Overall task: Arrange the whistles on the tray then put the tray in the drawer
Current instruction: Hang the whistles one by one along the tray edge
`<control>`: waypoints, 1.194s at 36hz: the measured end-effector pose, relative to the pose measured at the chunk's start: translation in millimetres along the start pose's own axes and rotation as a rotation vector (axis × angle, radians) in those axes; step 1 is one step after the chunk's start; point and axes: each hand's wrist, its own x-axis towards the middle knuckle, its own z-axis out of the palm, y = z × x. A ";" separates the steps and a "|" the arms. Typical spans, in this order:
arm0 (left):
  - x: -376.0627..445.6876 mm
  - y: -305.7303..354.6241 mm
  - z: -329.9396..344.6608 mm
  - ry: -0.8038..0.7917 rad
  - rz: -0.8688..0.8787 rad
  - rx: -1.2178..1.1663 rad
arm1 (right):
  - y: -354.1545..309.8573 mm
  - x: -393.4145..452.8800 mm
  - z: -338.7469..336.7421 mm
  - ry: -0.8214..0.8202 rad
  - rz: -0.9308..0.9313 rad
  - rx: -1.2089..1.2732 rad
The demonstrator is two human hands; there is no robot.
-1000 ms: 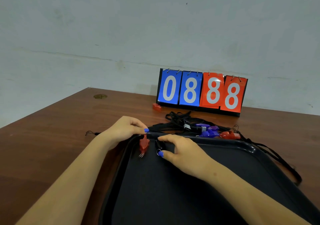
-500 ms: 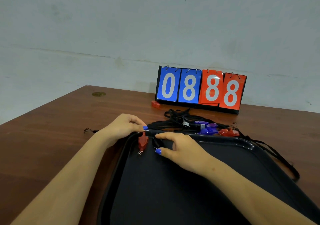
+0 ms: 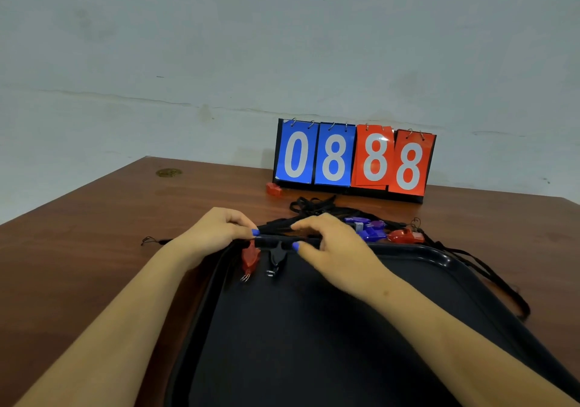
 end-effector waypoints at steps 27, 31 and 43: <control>-5.0 4.5 9.8 0.141 0.192 0.224 | 57.8 7.5 -39.8 0.147 0.563 -0.178; -11.0 14.2 12.0 0.186 0.314 0.298 | 56.3 6.3 -40.1 0.296 0.479 -0.006; -40.4 50.4 40.3 0.204 0.593 0.658 | 18.0 1.4 -48.2 0.242 0.218 0.604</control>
